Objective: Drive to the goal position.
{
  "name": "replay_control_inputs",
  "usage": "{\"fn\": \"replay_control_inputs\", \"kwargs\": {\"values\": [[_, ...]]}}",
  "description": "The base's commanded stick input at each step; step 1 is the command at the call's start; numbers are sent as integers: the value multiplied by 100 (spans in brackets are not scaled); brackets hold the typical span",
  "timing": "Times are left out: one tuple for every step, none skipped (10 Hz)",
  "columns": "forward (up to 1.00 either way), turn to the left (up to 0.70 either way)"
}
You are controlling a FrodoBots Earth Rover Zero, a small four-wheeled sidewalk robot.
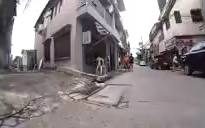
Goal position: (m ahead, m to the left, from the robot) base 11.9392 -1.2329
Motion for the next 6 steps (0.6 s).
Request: {"fn": "replay_control_inputs", "kwargs": {"values": [[100, 0], [100, 0], [100, 0], [100, 0], [100, 0], [100, 0]]}}
